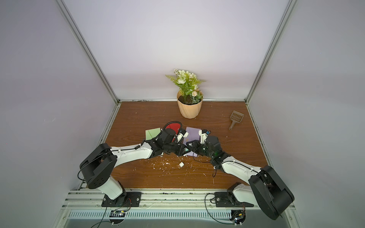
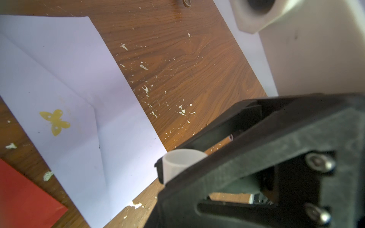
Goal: Seal the envelope with a glue stick
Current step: Screw the glue stick.
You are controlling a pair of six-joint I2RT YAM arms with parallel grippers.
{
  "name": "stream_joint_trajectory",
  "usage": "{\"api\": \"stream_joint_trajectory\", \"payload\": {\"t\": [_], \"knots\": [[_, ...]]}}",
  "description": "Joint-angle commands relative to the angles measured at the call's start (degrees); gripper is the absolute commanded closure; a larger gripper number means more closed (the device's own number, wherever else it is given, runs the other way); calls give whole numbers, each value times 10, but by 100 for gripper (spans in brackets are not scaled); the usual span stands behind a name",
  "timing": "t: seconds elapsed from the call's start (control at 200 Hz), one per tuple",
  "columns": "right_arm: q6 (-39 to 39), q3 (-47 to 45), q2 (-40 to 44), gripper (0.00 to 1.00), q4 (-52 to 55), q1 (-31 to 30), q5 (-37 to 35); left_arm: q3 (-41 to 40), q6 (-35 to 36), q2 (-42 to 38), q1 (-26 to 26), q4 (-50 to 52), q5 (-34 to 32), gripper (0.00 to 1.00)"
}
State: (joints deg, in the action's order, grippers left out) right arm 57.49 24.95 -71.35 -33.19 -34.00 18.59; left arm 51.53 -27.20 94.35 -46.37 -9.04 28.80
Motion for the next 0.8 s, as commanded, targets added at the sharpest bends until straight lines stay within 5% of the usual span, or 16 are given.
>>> {"api": "stream_joint_trajectory", "payload": {"t": [0.0,0.14,0.29,0.415,0.796], "knots": [[-4,22,11,100,-31,-4,0,-1,1,-6,-6,-8,10,78],[-16,21,16,84,-41,-1,2,-1,1,-7,-6,-9,6,88],[-19,20,26,57,-47,12,9,-6,0,-16,-6,-14,3,91],[-21,21,33,45,-36,27,17,-8,2,-23,-6,-13,3,92],[-23,45,-3,45,1,47,70,-15,3,-28,-6,-15,3,93]]}}
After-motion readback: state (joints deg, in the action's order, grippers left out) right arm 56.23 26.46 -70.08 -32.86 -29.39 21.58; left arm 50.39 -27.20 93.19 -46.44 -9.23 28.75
